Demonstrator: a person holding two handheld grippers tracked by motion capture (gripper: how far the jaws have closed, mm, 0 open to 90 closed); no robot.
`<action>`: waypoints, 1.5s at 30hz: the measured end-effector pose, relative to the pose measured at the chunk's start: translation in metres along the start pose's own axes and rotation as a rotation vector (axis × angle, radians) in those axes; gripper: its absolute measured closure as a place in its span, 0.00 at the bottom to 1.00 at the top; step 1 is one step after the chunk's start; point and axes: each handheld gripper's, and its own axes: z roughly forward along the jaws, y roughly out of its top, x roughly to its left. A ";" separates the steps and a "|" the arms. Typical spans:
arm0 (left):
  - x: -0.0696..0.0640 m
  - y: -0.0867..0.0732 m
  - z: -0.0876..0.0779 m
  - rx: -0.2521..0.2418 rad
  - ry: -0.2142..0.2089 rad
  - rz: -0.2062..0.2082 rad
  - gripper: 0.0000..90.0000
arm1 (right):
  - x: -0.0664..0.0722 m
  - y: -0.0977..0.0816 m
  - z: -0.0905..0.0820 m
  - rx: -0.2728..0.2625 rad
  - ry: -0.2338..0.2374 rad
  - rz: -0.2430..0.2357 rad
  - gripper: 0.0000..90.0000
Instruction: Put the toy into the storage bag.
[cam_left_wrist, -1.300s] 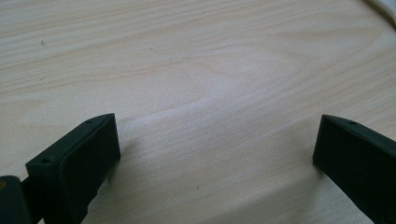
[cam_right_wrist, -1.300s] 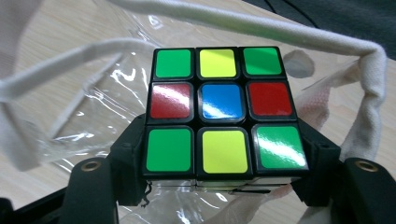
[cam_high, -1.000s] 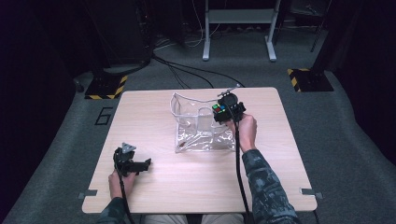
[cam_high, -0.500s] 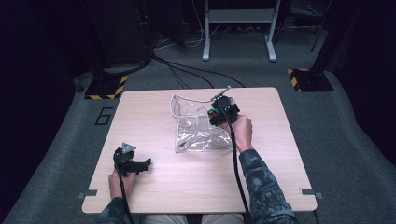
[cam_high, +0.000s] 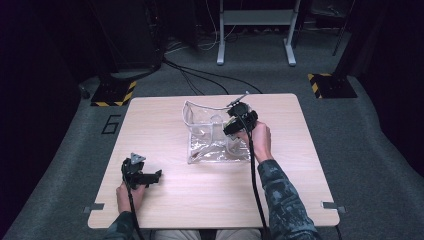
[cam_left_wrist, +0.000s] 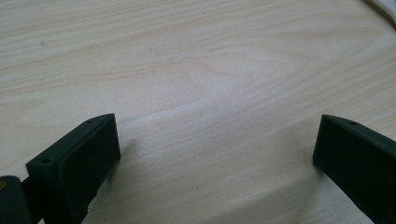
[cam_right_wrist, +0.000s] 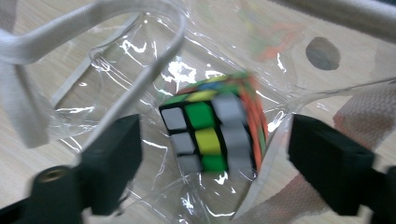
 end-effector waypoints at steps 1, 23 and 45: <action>0.000 0.000 0.000 0.000 0.000 0.000 0.01 | 0.001 0.000 -0.001 -0.004 0.019 0.011 0.15; 0.000 0.000 0.000 -0.002 0.004 0.004 0.01 | 0.016 -0.007 -0.062 -0.122 0.056 -0.080 0.00; 0.000 0.000 0.000 -0.004 0.003 0.000 0.01 | 0.013 -0.069 -0.089 -0.188 0.019 -0.033 0.00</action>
